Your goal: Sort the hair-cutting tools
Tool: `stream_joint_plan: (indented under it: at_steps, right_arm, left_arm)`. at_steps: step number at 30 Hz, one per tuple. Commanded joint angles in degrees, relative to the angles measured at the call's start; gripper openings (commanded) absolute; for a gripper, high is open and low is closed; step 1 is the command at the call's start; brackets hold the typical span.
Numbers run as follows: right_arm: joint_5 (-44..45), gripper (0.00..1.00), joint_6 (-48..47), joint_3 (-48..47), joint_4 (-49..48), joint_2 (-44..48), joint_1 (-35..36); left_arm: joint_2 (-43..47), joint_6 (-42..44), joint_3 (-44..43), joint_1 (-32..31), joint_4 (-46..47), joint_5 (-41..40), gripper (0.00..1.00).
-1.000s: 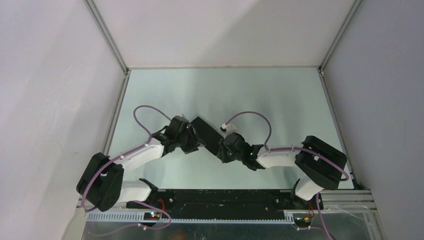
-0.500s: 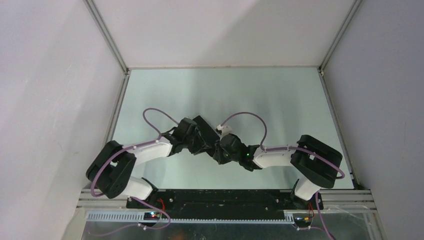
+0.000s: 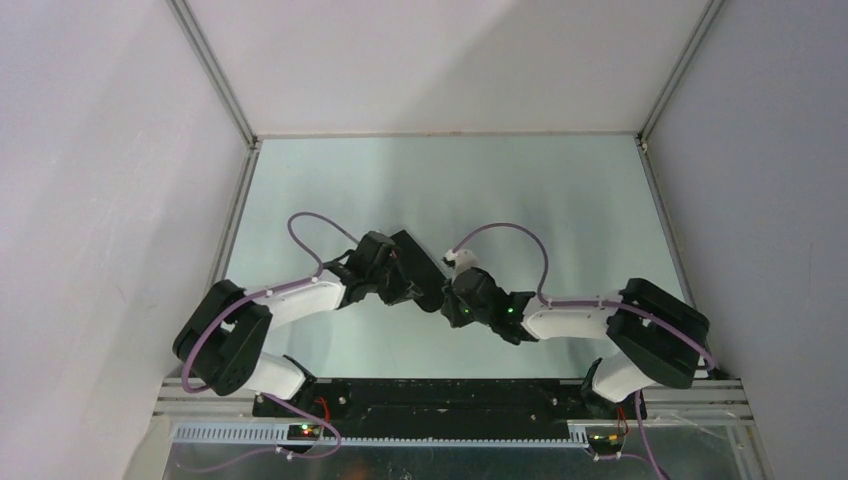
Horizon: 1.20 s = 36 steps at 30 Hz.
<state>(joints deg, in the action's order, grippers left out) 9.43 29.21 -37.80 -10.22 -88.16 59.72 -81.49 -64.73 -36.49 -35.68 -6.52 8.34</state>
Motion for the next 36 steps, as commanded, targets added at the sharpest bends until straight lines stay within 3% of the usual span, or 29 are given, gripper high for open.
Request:
stream_joint_plan:
  at_steps: [1,9,18,19,22,24,27,28,31,34,35,36]
  right_arm:
    - [1.7,0.0,-1.9,5.4,4.6,5.3,-5.0]
    - [-1.8,0.0,-3.1,6.2,1.5,5.4,-15.8]
    - [-4.0,0.0,-3.8,4.9,4.0,8.6,-17.8]
    - [-3.2,0.0,-3.9,5.0,5.5,10.5,-17.8]
    - [-0.6,0.0,-4.4,4.9,8.8,14.9,-17.9]
    - [1.1,0.07,-4.8,4.9,11.7,18.2,-18.2]
    - [3.8,0.36,-4.8,4.9,17.4,24.1,-19.5]
    - [4.5,0.41,-4.8,4.9,18.6,26.9,-19.7]
    - [10.1,0.66,-4.9,4.8,25.9,34.4,-21.1]
    - [16.1,0.81,-5.6,3.6,34.1,46.2,-22.8]
    - [17.3,0.93,-5.9,2.4,35.6,48.4,-23.8]
    - [19.7,0.96,-6.6,1.8,38.6,52.8,-24.2]
  left_arm:
    - [-0.6,8.8,-1.5,1.7,-7.7,-1.3,0.0]
    - [-1.4,19.1,-2.2,1.8,-10.5,6.8,0.0]
    - [-0.4,22.2,-0.4,1.8,-10.8,7.6,0.01]
    - [0.5,22.1,-0.5,1.8,-10.8,6.8,0.03]
    - [3.3,21.8,-1.6,1.8,-11.9,3.2,0.28]
    - [7.7,22.1,-2.3,1.9,-13.2,-0.4,0.42]
    - [13.5,23.5,-4.2,2.0,-16.7,-6.7,0.63]
    - [16.9,23.9,-4.6,2.1,-18.8,-11.4,0.67]
    - [24.2,25.1,-6.5,3.0,-24.8,-19.6,0.95]
    - [33.2,26.4,-8.1,4.7,-29.3,-28.3,0.99]
    - [35.0,27.2,-9.1,5.9,-31.5,-29.8,1.0]
    - [38.2,27.6,-9.6,6.4,-32.5,-33.1,1.0]
